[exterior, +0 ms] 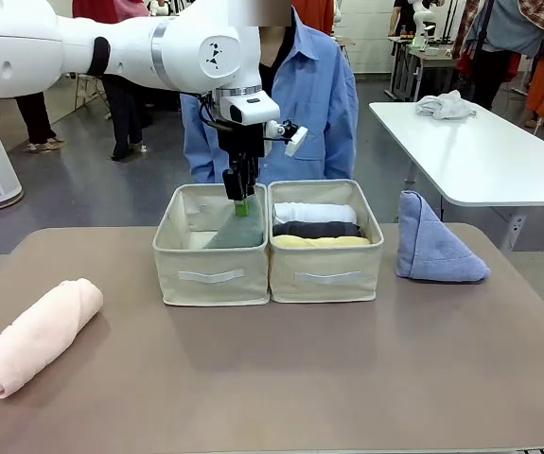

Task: Sort the towels based on their folding style.
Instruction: Pick up one triangle-folded towel and place it in the left Fabric basket.

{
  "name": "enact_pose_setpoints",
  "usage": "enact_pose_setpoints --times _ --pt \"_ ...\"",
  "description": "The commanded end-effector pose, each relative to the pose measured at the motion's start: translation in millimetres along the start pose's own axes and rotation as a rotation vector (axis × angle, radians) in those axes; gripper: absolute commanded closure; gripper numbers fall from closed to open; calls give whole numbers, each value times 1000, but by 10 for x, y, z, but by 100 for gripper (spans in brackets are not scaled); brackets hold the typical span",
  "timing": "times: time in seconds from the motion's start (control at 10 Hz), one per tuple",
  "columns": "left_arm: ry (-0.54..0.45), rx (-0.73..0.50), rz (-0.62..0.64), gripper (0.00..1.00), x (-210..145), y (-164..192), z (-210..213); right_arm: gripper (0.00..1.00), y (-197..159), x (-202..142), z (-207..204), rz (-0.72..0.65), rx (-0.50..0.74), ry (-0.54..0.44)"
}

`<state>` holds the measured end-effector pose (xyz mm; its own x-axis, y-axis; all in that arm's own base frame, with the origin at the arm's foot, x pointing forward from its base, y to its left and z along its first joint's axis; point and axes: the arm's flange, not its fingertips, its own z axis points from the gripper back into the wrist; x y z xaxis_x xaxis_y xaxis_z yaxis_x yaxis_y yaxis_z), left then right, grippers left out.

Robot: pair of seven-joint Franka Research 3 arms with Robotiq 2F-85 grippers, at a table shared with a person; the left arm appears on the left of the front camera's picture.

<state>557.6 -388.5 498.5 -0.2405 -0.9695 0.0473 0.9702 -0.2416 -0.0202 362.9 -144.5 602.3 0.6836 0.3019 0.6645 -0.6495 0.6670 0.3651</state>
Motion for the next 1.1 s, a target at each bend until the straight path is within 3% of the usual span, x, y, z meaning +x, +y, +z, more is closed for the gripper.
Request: enact_pose_setpoints --times 0.0,0.3,0.4,0.6,0.9,1.0 --pt "21 -3 13 0 17 -8 66 0 -2 -5 -16 5 9 -11" --pt "20 11 23 0 -4 -54 122 0 -2 -5 -16 5 9 -11" --pt "-12 92 54 7 -137 -197 369 0 -2 -5 -16 5 9 -11" --pt "-96 165 100 7 -809 -938 977 0 -2 -5 -16 5 9 -11" --pt "-93 200 275 7 -1866 -1830 1289 0 -2 -5 -16 5 9 -11" --pt "-141 227 362 7 -2183 -2073 1307 0 -2 -5 -16 5 9 -11"
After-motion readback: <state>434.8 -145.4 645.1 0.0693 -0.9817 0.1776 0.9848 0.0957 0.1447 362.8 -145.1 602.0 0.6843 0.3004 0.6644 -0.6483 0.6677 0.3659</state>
